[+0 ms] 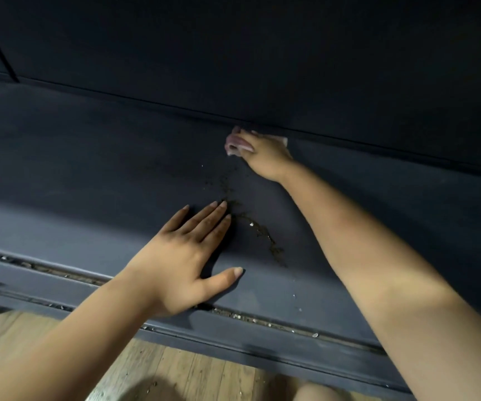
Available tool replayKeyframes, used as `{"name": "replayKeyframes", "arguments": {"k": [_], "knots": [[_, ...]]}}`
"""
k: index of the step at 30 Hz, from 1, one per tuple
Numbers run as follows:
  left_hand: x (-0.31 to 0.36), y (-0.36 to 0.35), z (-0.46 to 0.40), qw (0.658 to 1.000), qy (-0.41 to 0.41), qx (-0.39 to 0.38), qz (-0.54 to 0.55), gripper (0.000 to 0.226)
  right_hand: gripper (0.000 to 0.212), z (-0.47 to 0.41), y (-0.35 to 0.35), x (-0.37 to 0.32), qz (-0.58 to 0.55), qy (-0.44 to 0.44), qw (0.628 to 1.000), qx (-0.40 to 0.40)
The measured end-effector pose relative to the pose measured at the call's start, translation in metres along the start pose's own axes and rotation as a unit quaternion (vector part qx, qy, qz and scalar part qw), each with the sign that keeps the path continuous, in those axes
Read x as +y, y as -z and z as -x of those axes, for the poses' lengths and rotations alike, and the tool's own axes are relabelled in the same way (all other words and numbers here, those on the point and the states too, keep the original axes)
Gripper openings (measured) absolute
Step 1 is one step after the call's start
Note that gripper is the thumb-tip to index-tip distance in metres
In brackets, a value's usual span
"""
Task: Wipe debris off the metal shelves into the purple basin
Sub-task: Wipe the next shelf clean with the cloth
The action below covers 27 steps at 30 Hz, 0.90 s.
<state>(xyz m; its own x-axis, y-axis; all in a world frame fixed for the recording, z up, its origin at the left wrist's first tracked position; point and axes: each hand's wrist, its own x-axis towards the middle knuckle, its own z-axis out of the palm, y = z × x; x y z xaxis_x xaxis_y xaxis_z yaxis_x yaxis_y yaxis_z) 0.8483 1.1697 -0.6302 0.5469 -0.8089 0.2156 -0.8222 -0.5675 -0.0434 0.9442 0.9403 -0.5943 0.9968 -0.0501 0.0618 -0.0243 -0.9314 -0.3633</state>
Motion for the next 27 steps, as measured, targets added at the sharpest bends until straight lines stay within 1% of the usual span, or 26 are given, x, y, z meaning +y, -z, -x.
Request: {"name": "replayKeyframes", "arguments": {"k": [3, 5, 7, 9, 12, 13, 15, 16, 18, 21, 24, 27], "knots": [[0.0, 0.001, 0.0, 1.0, 0.002, -0.001, 0.003, 0.083, 0.047, 0.022, -0.008, -0.006, -0.031, 0.053, 0.997, -0.044], [0.0, 0.001, -0.001, 1.0, 0.003, -0.002, 0.005, 0.084, 0.049, 0.039, -0.015, -0.009, -0.055, 0.1, 0.992, -0.055], [0.001, 0.001, -0.001, 1.0, 0.008, -0.005, 0.006, 0.085, 0.046, 0.047, -0.016, -0.009, -0.084, 0.11, 0.989, -0.056], [0.002, 0.003, -0.002, 1.0, 0.009, -0.007, 0.009, 0.085, 0.042, 0.048, -0.008, -0.006, -0.128, 0.076, 0.988, -0.028], [0.001, 0.003, 0.0, 1.0, 0.014, -0.013, 0.008, 0.085, 0.037, 0.04, 0.005, 0.01, -0.152, -0.014, 0.985, 0.077], [0.001, 0.003, 0.0, 1.0, 0.015, -0.015, 0.009, 0.085, 0.036, 0.037, 0.01, 0.016, -0.164, -0.054, 0.981, 0.09], [0.001, 0.003, 0.0, 1.0, 0.015, -0.021, 0.013, 0.086, 0.038, 0.035, 0.015, 0.022, -0.171, -0.116, 0.976, 0.065], [0.002, 0.003, 0.0, 1.0, 0.015, -0.023, 0.013, 0.086, 0.039, 0.034, 0.015, 0.022, -0.153, -0.116, 0.98, 0.045], [0.001, 0.004, -0.001, 1.0, 0.017, -0.018, 0.008, 0.086, 0.042, 0.033, 0.009, 0.012, -0.123, -0.086, 0.988, 0.024], [0.002, 0.004, 0.001, 0.999, 0.029, -0.012, 0.013, 0.091, 0.04, 0.043, -0.002, -0.013, -0.137, -0.03, 0.99, -0.015], [0.003, 0.004, 0.001, 0.998, 0.051, -0.016, 0.011, 0.097, 0.038, 0.067, -0.008, -0.027, -0.129, 0.021, 0.991, -0.027], [0.006, 0.007, 0.001, 0.997, 0.073, -0.019, 0.012, 0.108, 0.037, 0.088, -0.014, -0.031, -0.142, 0.049, 0.988, -0.039]]}}
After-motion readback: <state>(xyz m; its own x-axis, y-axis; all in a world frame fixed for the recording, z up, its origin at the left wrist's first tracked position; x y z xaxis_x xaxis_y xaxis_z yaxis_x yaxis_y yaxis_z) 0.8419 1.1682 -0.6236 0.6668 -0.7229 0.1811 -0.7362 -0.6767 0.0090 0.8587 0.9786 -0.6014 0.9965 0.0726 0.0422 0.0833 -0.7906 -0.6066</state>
